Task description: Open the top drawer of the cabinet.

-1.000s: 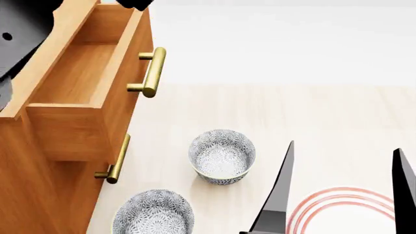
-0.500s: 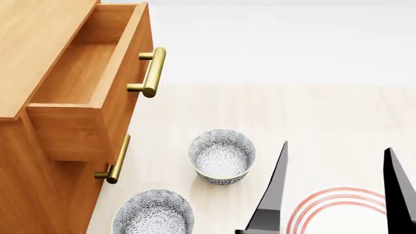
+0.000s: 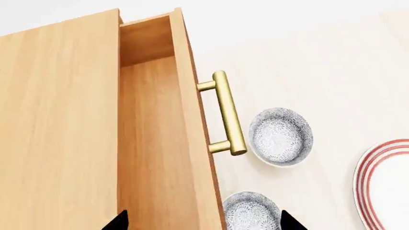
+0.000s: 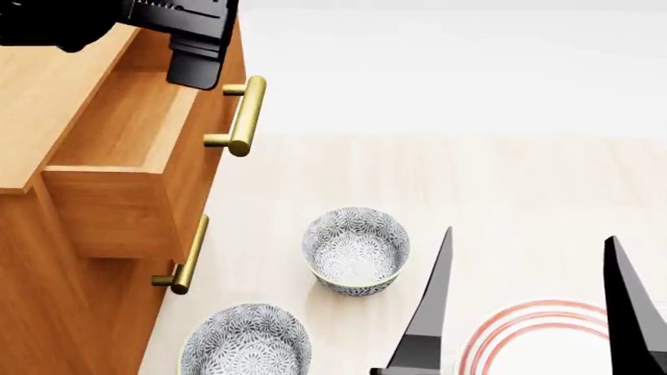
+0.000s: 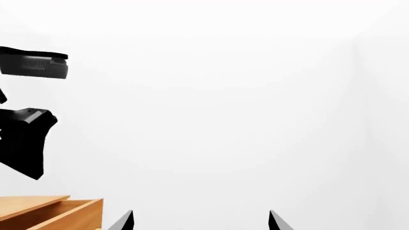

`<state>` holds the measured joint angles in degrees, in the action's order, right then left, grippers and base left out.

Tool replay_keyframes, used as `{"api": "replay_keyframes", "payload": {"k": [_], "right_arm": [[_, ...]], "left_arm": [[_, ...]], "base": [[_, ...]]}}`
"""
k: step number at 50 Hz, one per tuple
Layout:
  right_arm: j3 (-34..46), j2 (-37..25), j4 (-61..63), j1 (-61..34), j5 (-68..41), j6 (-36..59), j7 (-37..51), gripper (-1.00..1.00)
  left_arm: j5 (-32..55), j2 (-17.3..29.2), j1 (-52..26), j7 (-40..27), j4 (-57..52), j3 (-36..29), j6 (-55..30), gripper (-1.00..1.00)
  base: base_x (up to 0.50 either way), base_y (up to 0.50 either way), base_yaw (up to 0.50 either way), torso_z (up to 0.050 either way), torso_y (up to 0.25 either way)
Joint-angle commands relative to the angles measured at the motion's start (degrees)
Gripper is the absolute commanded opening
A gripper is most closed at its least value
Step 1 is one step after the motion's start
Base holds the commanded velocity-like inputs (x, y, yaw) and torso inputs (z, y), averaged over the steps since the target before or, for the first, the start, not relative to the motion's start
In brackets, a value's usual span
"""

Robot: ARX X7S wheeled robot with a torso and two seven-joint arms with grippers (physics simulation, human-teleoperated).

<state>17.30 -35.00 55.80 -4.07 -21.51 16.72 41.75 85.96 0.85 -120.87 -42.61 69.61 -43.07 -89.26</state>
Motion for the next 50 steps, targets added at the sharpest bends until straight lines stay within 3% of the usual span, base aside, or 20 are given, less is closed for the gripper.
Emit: {"api": "replay_keyframes", "payload": {"k": [1, 5, 9, 30, 50], "right_arm": [[0.45, -0.14, 0.1, -0.22, -0.16, 0.16, 0.16, 1.0], [0.35, -0.37, 0.42, -0.22, -0.34, 0.38, 0.38, 1.0], [0.18, -0.55, 0.44, -0.13, -0.42, 0.28, 0.55, 1.0], [-0.27, -1.29, 0.2, 0.02, -1.18, -0.54, 0.89, 1.0], [-0.21, -1.79, 0.32, 0.12, -1.39, -0.8, 1.46, 1.0]], "left_arm": [[19.01, 0.78, 1.06, -10.45, 5.24, -6.04, 0.83, 1.0], [28.82, 2.07, 3.92, -19.11, 5.28, -4.64, 3.29, 1.0], [30.51, 2.27, 4.91, -19.45, 4.98, -4.67, 5.17, 1.0], [20.96, 1.08, 5.28, -1.65, 4.23, -13.56, 8.81, 1.0], [18.84, 2.09, 10.46, 1.61, 1.01, -16.42, 13.17, 1.0]], "base": [[0.0, 0.0, 0.0, 0.0, 0.0], [0.0, 0.0, 0.0, 0.0, 0.0], [0.0, 0.0, 0.0, 0.0, 0.0], [0.0, 0.0, 0.0, 0.0, 0.0], [0.0, 0.0, 0.0, 0.0, 0.0]]}}
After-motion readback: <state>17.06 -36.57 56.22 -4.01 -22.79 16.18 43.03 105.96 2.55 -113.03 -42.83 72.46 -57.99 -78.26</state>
